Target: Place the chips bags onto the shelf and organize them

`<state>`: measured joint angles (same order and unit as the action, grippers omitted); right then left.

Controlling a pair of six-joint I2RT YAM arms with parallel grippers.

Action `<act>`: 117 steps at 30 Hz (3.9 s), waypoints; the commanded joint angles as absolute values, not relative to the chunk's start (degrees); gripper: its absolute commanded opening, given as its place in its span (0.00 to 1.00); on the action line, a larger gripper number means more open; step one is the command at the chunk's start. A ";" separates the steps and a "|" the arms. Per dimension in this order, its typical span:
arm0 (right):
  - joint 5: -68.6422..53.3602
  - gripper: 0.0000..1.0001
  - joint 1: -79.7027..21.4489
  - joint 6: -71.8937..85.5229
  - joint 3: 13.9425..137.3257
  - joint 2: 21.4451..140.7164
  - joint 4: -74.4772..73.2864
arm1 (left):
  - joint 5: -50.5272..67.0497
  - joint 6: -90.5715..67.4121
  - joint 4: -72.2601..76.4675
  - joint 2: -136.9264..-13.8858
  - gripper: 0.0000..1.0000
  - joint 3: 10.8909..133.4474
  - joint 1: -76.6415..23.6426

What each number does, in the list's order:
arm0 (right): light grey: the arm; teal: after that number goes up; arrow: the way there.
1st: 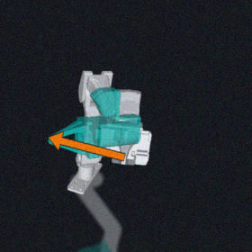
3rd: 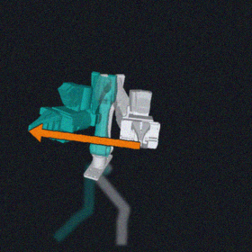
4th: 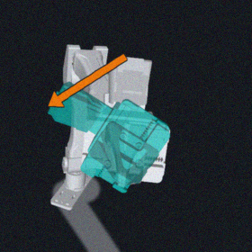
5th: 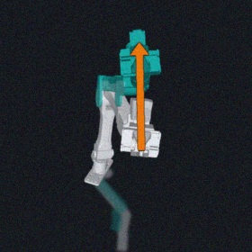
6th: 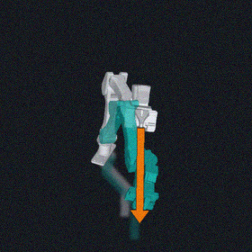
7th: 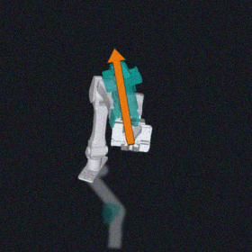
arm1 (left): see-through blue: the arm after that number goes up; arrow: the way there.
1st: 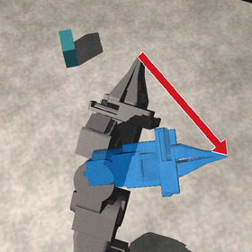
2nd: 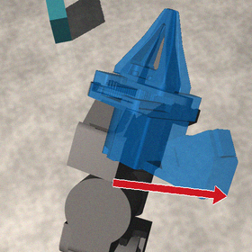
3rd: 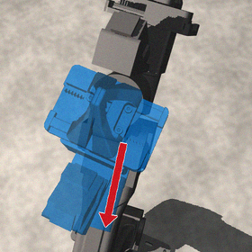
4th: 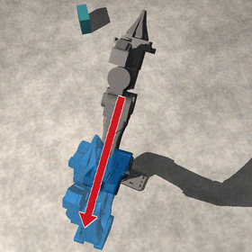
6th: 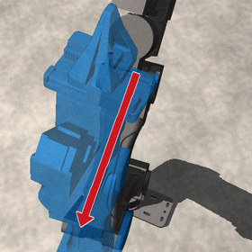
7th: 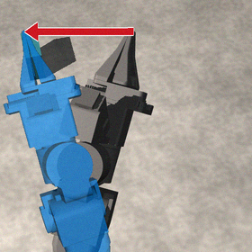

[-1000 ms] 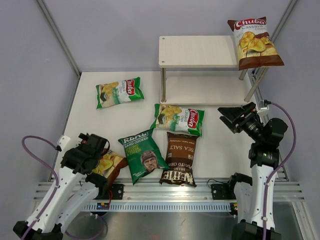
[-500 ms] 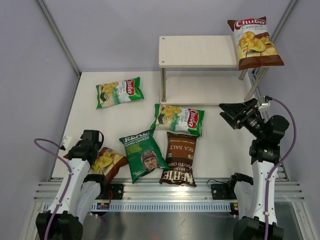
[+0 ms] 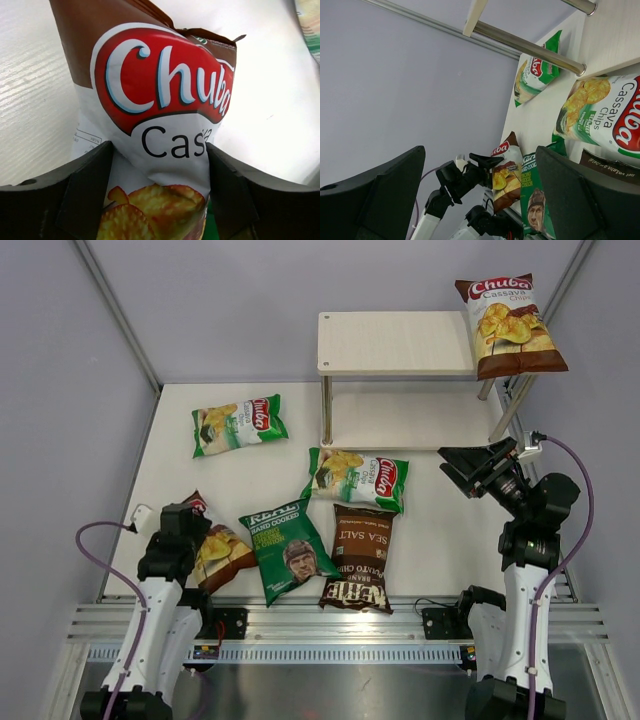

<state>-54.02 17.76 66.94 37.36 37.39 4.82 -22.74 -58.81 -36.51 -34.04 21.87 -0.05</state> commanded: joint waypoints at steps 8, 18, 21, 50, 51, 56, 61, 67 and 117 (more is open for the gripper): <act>-53.09 0.99 17.40 66.97 36.56 36.12 6.33 | -18.37 -56.87 -34.80 -28.56 0.32 23.38 0.00; -54.22 0.99 17.40 70.13 34.64 38.14 10.45 | -18.99 -54.94 -40.86 -26.37 0.15 34.18 0.00; -55.46 0.99 16.61 72.86 34.28 39.28 14.76 | -17.32 -53.70 -42.89 -27.07 0.10 39.89 0.00; 4.11 0.95 -67.20 42.82 34.36 63.97 51.40 | -2.72 -83.84 -20.57 -31.47 0.05 58.27 -8.88; 7.52 0.95 -68.72 40.98 34.97 65.29 54.37 | -2.99 -84.63 -20.65 -30.94 0.04 58.27 -8.96; 12.74 0.95 -73.74 32.27 41.38 73.20 59.06 | -5.44 -89.03 -24.16 -26.29 0.04 57.57 -9.05; 13.63 0.96 -74.27 28.84 45.61 78.56 62.74 | -5.19 -90.09 -29.78 -23.91 0.04 58.97 -9.05; 14.41 0.97 -74.27 25.14 50.44 81.47 62.93 | -0.89 -91.84 -31.11 -22.68 0.05 57.75 -9.05; 10.73 0.15 -62.51 34.35 40.61 49.85 36.31 | 10.47 -46.86 -26.45 -16.00 0.99 53.08 -9.05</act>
